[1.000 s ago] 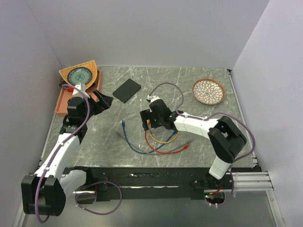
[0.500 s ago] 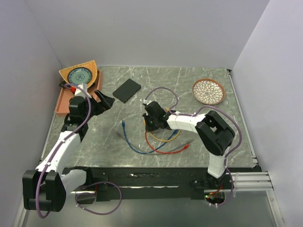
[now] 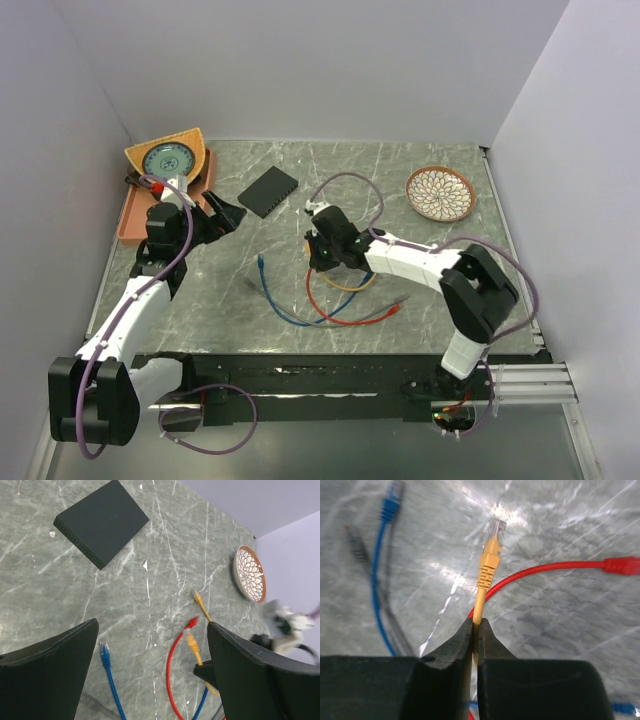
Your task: Insert the plug into the switch port
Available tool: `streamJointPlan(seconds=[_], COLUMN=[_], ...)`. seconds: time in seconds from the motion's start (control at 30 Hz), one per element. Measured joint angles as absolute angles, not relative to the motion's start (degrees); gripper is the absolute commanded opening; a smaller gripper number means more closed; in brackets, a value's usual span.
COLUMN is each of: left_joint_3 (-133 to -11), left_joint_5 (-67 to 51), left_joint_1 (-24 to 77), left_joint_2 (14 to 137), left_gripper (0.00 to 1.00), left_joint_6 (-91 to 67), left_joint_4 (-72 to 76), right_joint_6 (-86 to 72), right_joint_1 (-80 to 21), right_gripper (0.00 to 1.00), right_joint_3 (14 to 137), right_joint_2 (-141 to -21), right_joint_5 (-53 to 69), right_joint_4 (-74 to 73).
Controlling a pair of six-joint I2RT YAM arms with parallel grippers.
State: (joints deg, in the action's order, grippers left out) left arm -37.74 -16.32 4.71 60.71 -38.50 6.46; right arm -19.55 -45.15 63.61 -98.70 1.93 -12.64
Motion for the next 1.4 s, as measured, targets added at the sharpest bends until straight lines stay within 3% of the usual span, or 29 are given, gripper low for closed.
streamJointPlan(seconds=[0.37,0.67,1.03,1.23,1.4], left_joint_3=[-37.7,-35.8,-38.0,-38.1,-38.3], left_joint_5=[-26.5,-39.8,-40.9,-39.4,-36.6], left_joint_1=[4.7,7.5,19.1,19.3,19.3], left_joint_2=[60.7,60.7,61.6,61.9,61.8], left_gripper=[0.96,0.98,0.91,0.98,0.99], left_joint_6=[-42.4,-50.8,-47.4,-47.3,-47.5], left_joint_4=[14.2,30.6,29.5,28.9,28.0], right_joint_6=[-8.8,-5.0,-6.2,-7.2,-7.6], right_joint_1=[-45.1,-45.1,-43.4,-41.7,-40.8], right_gripper=[0.00,0.00,0.00,0.00,0.00], right_joint_3=[64.6,61.8,60.9,58.5,57.3], right_joint_2=[-85.6,-77.4,-75.3,-71.3,-69.5], right_joint_5=[7.8,19.3,26.3,29.7,32.7], right_joint_4=[-14.3,-11.6,-9.2,-7.2,-6.2])
